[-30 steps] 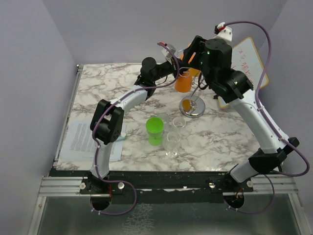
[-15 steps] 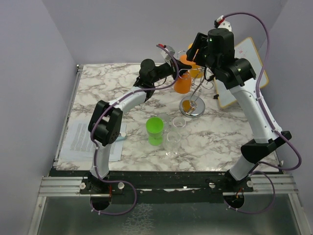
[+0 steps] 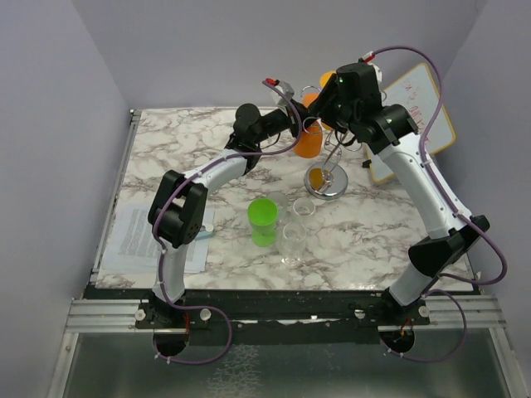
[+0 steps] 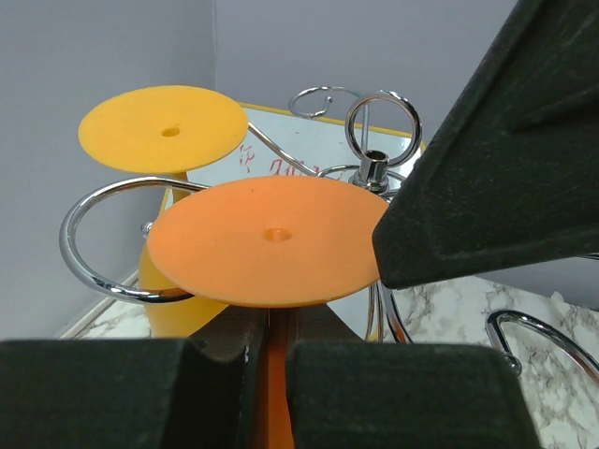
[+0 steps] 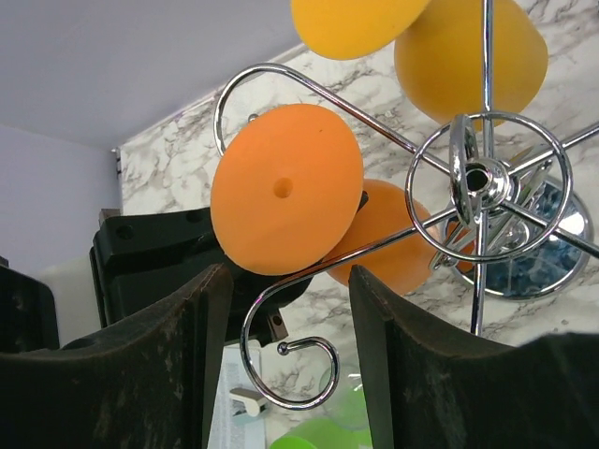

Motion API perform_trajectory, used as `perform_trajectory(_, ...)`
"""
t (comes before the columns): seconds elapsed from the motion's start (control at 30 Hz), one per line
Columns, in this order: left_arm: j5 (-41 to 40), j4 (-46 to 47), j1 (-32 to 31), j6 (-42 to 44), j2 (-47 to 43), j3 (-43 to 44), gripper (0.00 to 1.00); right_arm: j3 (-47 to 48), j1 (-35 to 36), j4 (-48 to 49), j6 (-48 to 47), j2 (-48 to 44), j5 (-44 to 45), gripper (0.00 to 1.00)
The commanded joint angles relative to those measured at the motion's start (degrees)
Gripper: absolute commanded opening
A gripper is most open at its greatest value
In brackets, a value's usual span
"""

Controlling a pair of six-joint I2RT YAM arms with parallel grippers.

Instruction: Place the wine glass upside down on the wine glass rack

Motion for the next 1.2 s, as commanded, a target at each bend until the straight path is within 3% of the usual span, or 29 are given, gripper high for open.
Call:
perform_trajectory(0.0,1.0,3.6,-0.1,0.4,-3.0,-0.4,0.0,-1.0,0.0,1.0,7.0,-1.5,2.2,0.58)
perform_trajectory(0.4,2.3,5.5,-0.2,-1.0,-3.8,-1.9,0.0,-10.9,-0.1,14.4,14.4,-5.6,7.9,0.52)
perform_trajectory(0.7,2.9,6.4,-0.2,-1.8,-4.1,-2.3,0.0,-12.1,-1.1,15.2,20.4,-5.4,10.0,0.41)
perform_trajectory(0.77,3.1,6.6,-0.2,-2.1,-4.1,-2.3,0.0,-11.7,-1.6,15.2,21.4,-4.8,8.6,0.36)
perform_trajectory(0.9,3.1,6.7,-0.2,-2.7,-4.2,-2.5,0.0,-11.8,-1.9,15.5,23.3,-4.5,7.2,0.16)
perform_trajectory(1.0,2.7,6.7,0.0,-3.7,-4.5,-3.2,0.12,-12.8,-1.9,16.6,24.1,-5.3,7.1,0.03)
perform_trajectory(1.17,1.4,6.7,0.9,-5.4,-5.6,-5.5,0.35,-15.8,-1.9,19.5,24.8,-7.4,7.0,0.01)
